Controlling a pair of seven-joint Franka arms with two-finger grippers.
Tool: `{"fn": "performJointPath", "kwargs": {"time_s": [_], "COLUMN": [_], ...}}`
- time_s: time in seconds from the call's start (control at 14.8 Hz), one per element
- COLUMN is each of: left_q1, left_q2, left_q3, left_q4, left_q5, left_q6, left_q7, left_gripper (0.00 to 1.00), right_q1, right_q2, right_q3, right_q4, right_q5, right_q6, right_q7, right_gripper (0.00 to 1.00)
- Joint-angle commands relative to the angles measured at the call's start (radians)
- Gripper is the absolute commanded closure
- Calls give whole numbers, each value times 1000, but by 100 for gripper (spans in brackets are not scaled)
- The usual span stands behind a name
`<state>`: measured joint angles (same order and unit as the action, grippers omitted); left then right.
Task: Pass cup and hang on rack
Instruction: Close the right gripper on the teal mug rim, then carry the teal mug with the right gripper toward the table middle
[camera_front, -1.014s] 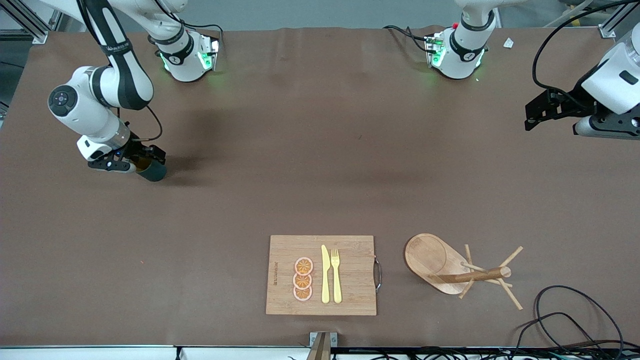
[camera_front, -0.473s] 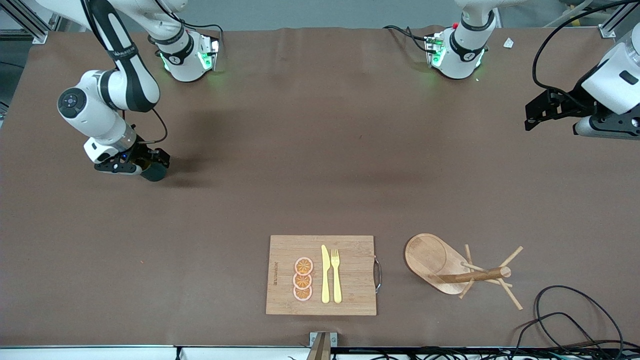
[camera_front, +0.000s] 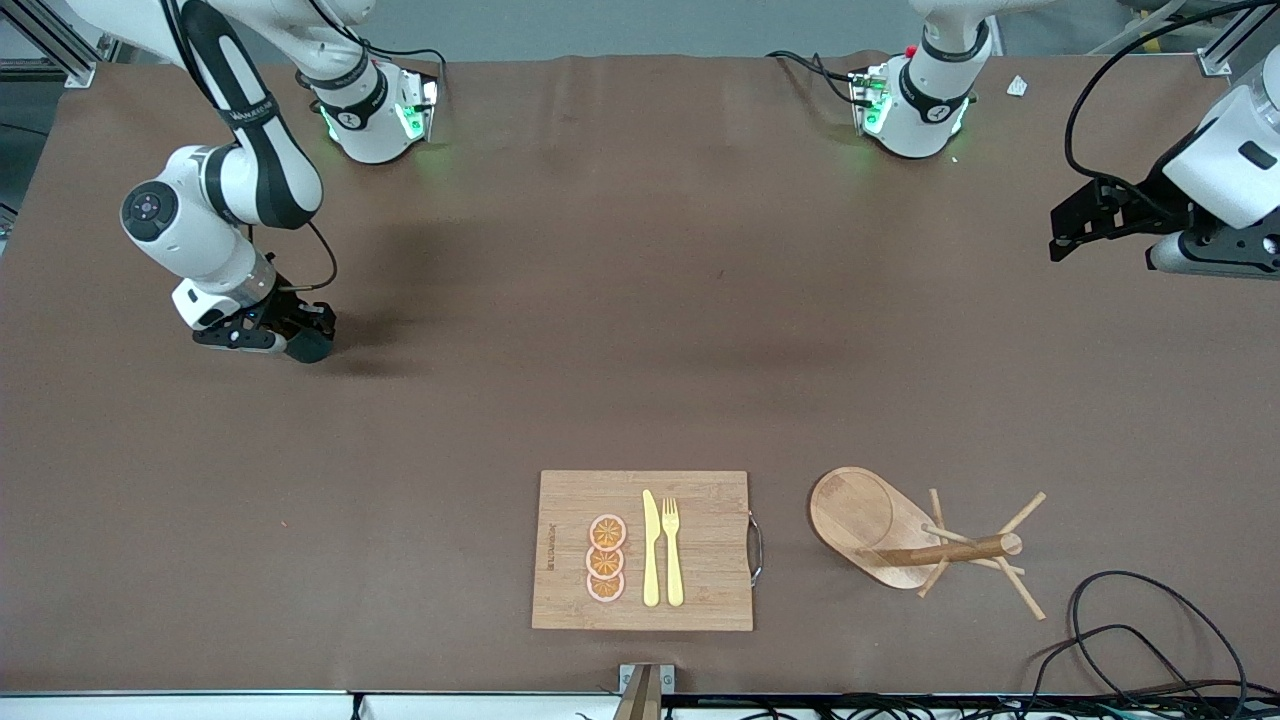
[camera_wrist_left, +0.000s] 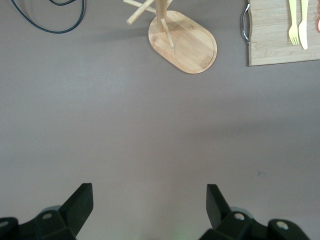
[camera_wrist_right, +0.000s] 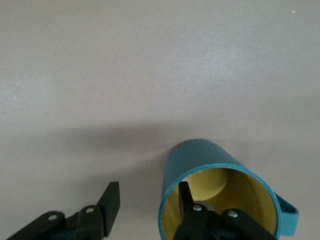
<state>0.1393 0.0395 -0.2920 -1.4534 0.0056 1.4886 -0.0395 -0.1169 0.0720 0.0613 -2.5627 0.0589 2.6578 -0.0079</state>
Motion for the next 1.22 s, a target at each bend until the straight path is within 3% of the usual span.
{"fn": "performJointPath", "kwargs": {"time_s": [0.0, 0.41, 0.68, 0.81, 0.95, 1.15], "left_q1": [-1, 2, 0, 2, -3, -3], "left_q2": [5, 5, 5, 5, 5, 5], "left_q3": [-4, -4, -4, -4, -4, -4], "left_q4": [18, 18, 18, 18, 19, 19], "left_q5": [19, 19, 19, 20, 36, 43], "left_q6": [-14, -14, -13, -13, -13, -13], "left_q7": [-2, -2, -2, -2, -2, -3], "left_gripper": [0, 0, 0, 0, 0, 0], "right_q1": [-9, -17, -12, 29, 148, 384], "right_q2": [2, 11, 8, -12, -78, -139], "right_q3": [5, 5, 8, 17, 18, 18], "right_q4": [-17, -16, -16, -8, -7, 38], "right_q5": [18, 18, 18, 44, 100, 110], "right_q6": [24, 27, 13, -83, -146, -232], "right_q7": [3, 5, 23, 214, 401, 822], "right_gripper": [59, 97, 100, 100, 100, 100]}}
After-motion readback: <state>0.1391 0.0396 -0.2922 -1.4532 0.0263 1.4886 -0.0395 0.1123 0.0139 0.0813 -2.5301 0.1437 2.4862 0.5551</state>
